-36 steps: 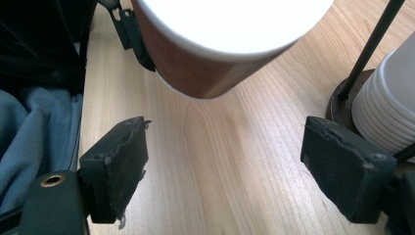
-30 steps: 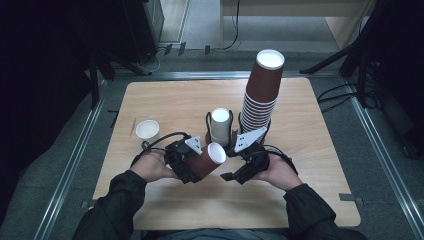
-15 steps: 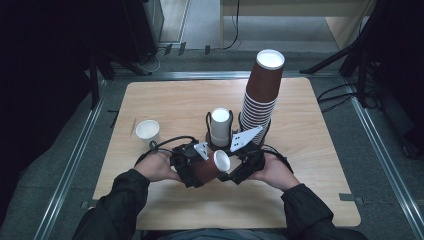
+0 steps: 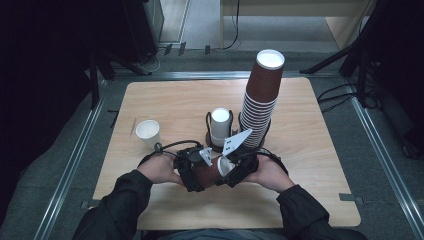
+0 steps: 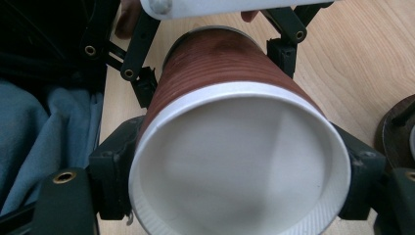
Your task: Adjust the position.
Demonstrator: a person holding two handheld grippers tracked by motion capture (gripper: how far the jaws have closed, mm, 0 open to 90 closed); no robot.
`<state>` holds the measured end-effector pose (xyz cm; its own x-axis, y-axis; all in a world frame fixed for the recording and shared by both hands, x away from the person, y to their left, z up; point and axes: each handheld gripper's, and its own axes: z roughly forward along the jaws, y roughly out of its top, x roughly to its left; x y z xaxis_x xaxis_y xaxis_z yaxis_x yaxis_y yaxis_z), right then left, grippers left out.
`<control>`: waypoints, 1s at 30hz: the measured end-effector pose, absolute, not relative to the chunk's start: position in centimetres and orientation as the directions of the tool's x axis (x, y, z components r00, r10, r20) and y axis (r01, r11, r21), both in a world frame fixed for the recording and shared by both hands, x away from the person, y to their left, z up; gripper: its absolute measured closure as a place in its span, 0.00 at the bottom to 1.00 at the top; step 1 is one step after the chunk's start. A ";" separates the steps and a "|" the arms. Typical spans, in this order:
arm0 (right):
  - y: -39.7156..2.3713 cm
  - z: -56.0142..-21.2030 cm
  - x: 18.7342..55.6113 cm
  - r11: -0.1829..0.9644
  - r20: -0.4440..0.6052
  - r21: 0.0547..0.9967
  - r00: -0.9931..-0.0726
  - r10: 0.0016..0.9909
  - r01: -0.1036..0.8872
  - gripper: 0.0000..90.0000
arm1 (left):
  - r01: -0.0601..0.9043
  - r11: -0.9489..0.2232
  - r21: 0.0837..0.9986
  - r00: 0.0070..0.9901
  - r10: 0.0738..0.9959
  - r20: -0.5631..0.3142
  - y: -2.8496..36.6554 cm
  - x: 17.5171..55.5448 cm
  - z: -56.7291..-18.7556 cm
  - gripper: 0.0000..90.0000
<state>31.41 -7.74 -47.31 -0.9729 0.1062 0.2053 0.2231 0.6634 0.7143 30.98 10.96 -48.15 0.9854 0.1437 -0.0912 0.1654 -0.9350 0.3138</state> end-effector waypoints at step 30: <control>-11.4 -45.3 31.9 0.572 0.193 0.780 -0.967 0.166 0.254 0.24 | 0.276 -0.749 0.602 0.959 0.254 -0.124 15.3 31.5 -46.6 0.00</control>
<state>31.92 -11.40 -45.33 -0.9669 0.1665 0.1932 0.2543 0.5722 0.7797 31.54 15.29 -46.59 0.9593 0.2538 -0.1238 0.2759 -0.7490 0.6024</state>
